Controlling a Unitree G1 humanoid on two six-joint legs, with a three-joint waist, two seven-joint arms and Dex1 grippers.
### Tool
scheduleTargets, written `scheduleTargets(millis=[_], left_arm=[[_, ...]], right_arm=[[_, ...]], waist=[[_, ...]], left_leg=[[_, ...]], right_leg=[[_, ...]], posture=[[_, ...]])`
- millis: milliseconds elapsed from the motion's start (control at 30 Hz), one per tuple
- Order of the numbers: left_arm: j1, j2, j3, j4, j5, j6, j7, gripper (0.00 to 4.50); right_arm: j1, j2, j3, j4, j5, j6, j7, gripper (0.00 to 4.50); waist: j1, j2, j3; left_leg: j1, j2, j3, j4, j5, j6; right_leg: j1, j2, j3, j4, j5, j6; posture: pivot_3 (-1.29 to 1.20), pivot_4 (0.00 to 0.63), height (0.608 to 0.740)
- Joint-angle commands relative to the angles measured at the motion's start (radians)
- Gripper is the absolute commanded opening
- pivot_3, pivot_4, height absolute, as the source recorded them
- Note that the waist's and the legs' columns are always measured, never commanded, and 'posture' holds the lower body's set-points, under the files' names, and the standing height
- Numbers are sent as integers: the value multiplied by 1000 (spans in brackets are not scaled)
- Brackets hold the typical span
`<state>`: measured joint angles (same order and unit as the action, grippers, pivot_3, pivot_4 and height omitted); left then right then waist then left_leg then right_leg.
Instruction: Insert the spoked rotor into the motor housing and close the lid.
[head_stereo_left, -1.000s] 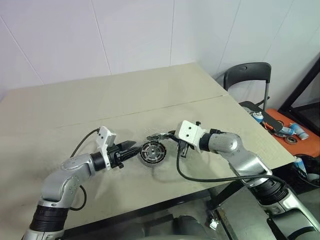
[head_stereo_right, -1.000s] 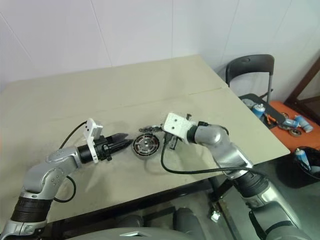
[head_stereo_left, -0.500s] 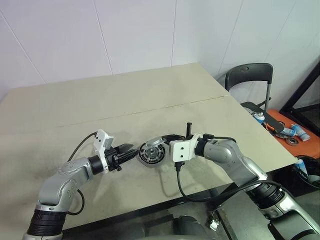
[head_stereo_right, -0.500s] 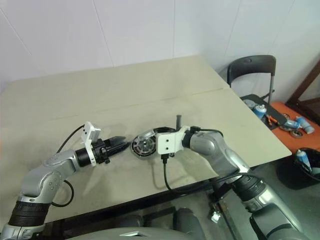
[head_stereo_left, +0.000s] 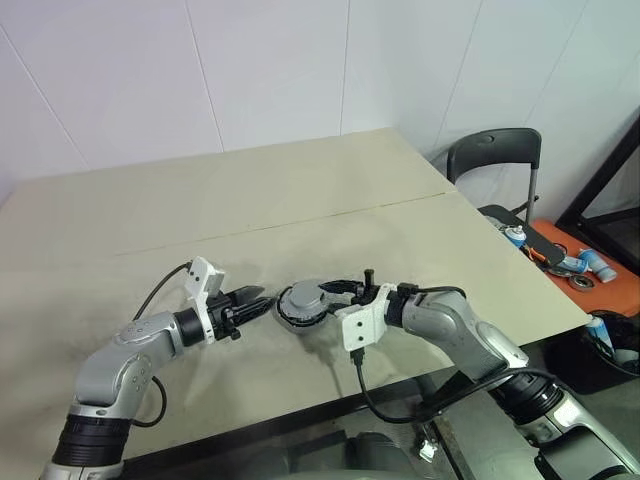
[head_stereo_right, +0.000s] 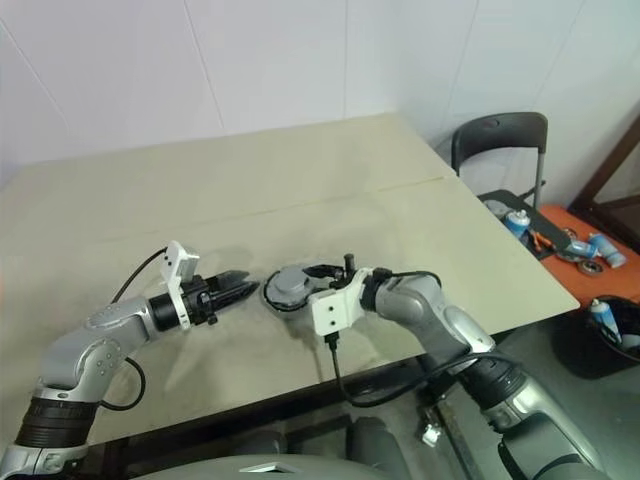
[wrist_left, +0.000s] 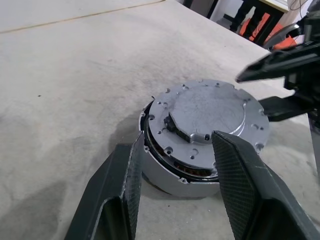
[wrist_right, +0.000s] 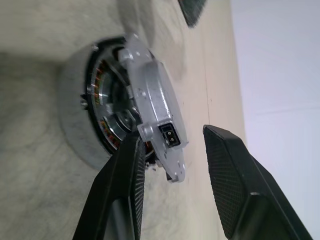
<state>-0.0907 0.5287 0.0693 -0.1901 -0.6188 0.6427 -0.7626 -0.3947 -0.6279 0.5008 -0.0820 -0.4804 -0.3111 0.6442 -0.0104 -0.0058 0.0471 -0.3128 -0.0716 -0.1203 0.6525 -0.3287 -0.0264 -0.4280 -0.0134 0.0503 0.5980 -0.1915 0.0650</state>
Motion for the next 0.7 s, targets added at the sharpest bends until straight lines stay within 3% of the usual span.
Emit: scheduleTargets(millis=[33, 133, 267, 333, 433, 533, 600, 700], left_arm=[[-19, -9, 15, -12, 3, -21, 3, 2277], [-13, -15, 20, -18, 3, -26, 6, 2277], [-8, -20, 24, -10, 10, -36, 9, 2277], [-5, -22, 26, -8, 11, -40, 10, 2277], [-5, -23, 26, 0, 15, -47, 11, 2277], [-6, -24, 25, 5, 18, -51, 9, 2277], [-8, -25, 24, 8, 21, -55, 8, 2277], [-12, -23, 25, 11, 24, -60, 5, 2277]], right_arm=[[-4, -69, -78, -30, 6, -109, -30, 1898], [58, -193, -131, 13, 31, -243, -39, 1898], [106, -253, -151, 61, 59, -311, -25, 1898], [101, -202, -189, 75, 192, -118, 50, 1898], [16, -76, -244, 12, 435, 351, 175, 1898], [-109, 78, -308, -47, 615, 684, 158, 1898], [-142, 132, -338, -75, 686, 793, 157, 2264], [-128, 125, -266, -129, 684, 870, 199, 3153]], waist=[[2, 0, 0], [10, -1, 0], [10, -2, 0], [1, -2, 0], [-10, -4, 2], [-9, -4, 3], [-4, -5, 3], [17, -6, 2]], left_leg=[[0, 0, 0, 0, 0, 0], [0, -1, 2, 0, 0, 0], [2, 0, 5, -1, 0, 1], [6, 1, 5, -2, 0, 1], [12, 4, 5, -2, 0, 1], [17, 4, 5, 0, 0, 1], [19, 4, 4, 0, 0, 1], [23, 5, 1, -3, 0, 1]], right_leg=[[0, 0, 0, 0, 0, 0], [1, 0, 0, -1, 0, 0], [2, 1, 1, -1, -3, -1], [6, 2, 2, 0, -4, -1], [16, 3, 4, 0, -4, -1], [20, 3, 4, 2, -4, -2], [20, 3, 3, 3, -4, -2], [20, 3, -1, 0, -4, -1]], posture=[[0, 0, 740], [0, 0, 740], [0, 0, 740], [0, 0, 740], [0, 0, 740], [0, 0, 740], [0, 0, 740], [0, 0, 740]])
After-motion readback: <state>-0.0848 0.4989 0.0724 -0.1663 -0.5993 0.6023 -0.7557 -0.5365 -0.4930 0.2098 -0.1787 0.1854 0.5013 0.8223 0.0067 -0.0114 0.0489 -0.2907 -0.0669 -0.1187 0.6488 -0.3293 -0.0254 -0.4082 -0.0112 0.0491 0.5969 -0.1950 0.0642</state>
